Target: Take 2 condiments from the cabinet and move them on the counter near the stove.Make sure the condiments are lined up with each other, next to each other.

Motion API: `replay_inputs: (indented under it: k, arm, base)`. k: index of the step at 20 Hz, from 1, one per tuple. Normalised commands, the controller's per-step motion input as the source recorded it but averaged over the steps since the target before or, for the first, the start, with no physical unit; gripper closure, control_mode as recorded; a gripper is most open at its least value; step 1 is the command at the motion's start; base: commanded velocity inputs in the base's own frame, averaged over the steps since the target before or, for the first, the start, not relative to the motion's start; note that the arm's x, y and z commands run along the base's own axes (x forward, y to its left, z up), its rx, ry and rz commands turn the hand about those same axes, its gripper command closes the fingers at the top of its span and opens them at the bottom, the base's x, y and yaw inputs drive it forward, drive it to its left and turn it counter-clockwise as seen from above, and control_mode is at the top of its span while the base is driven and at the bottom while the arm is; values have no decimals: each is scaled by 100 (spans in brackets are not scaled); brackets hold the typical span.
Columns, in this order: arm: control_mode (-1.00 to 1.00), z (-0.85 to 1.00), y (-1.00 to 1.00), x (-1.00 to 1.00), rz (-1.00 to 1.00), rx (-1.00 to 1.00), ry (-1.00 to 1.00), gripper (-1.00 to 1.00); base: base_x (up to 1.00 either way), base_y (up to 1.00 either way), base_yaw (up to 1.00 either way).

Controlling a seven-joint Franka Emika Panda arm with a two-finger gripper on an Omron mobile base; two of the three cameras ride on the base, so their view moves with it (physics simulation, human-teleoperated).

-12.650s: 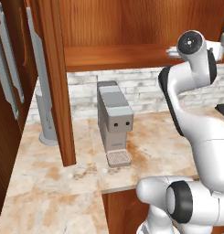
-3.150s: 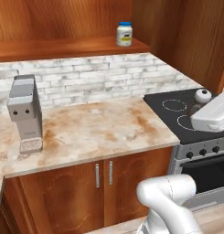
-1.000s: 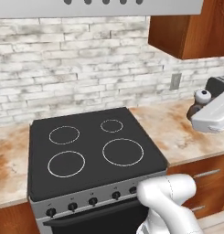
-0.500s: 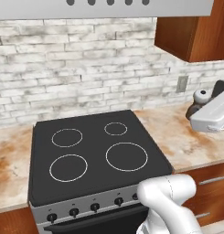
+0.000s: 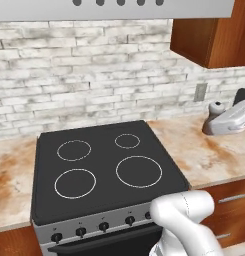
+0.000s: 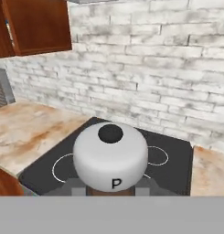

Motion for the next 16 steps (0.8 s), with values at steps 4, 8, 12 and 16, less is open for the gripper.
replay_inputs:
  k: [4,8,12,16]
  arm:
    - [-100,-56,-46,69,15,11,24,100]
    - [-100,-67,-62,72,18,1,5,100]
    - [-100,-67,-52,41,21,-4,0,100]
    - [-100,-57,-35,29,24,-1,3,100]
  base:
    - [0,0,0]
    - [0,0,0]
    - [0,0,0]
    - [0,0,0]
